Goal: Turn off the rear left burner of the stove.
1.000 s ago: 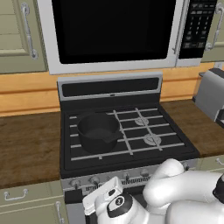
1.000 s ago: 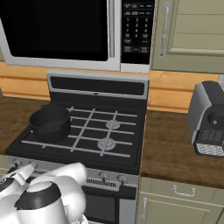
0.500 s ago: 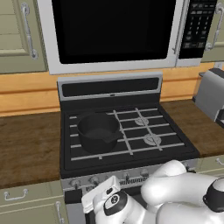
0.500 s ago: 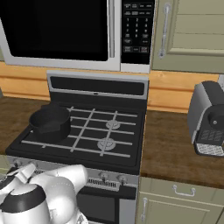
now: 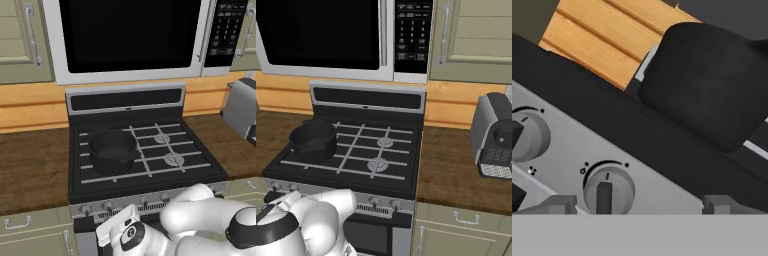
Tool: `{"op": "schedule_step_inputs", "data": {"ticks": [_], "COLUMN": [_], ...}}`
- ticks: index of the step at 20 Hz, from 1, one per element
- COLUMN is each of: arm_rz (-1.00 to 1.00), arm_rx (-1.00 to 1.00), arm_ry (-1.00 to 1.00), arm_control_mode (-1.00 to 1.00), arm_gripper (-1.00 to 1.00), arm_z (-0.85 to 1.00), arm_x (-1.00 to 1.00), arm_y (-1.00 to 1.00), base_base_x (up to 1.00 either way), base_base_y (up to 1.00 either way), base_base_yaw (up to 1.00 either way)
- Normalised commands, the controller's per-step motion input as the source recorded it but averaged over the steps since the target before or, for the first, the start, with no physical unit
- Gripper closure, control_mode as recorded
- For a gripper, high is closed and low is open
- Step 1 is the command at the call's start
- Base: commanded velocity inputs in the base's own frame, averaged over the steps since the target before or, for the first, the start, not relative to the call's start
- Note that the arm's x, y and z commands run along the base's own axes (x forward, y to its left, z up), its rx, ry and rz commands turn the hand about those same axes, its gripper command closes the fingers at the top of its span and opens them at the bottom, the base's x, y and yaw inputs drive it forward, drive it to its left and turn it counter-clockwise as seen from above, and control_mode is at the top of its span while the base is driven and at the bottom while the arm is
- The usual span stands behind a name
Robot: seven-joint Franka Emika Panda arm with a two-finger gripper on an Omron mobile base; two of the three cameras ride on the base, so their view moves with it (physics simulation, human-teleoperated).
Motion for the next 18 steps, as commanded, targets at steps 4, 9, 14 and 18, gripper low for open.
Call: {"op": "schedule_step_inputs", "data": {"ticks": [4,9,14,18], "arm_rz": [0.00,0.00,0.00,0.00], "arm_rx": [0.00,0.00,0.00,0.00], "arm_ry": [0.00,0.00,0.00,0.00], "arm_control_mode": [-1.00,-1.00,-1.00,-1.00], "arm_gripper": [-1.00,-1.00,-1.00,-1.00], "arm_z": [0.02,0.00,-0.05,-0.12], "arm_x": [0.24,0.15,0.18,0.16], "arm_y": [0.00,0.00,0.00,0.00], "base_base_x": [0.00,0.00,0.00,0.00], "base_base_y": [0.00,0.00,0.00,0.00], "base_base_yaw": [0.00,0.00,0.00,0.00]}}
